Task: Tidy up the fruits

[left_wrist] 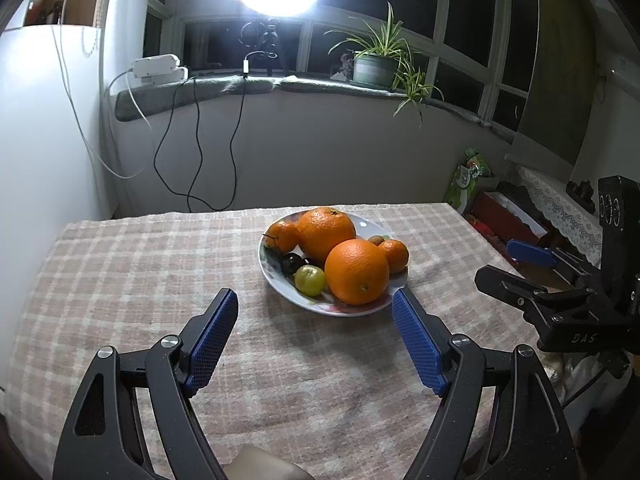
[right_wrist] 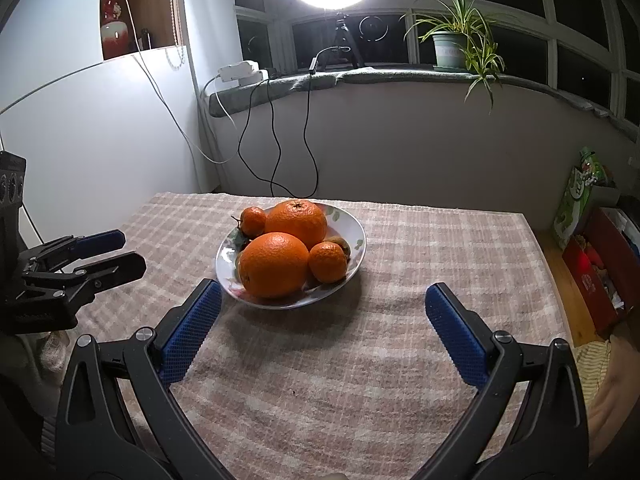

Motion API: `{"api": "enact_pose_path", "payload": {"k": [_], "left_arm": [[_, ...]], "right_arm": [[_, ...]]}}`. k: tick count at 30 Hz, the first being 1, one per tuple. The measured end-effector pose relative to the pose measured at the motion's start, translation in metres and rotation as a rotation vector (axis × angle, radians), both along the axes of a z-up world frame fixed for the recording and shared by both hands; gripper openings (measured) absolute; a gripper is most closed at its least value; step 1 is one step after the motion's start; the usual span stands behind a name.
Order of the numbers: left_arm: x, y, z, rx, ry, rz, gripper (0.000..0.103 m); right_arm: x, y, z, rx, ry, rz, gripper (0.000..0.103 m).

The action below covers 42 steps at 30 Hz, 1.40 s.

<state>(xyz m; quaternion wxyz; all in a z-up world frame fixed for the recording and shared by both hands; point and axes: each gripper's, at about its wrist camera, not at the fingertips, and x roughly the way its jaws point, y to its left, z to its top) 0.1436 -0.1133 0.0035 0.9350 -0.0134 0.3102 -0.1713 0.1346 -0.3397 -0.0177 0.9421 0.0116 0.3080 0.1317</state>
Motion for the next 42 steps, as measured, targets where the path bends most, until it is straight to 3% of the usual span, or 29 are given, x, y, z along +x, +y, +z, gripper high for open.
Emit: {"api": "enact_pose_path", "payload": {"k": [42], "left_arm": [[-0.013,0.002,0.008,-0.005,-0.028,0.002,0.08]], "right_arm": [[-0.007,0.006,0.001,0.007,-0.002,0.003,0.103]]}}
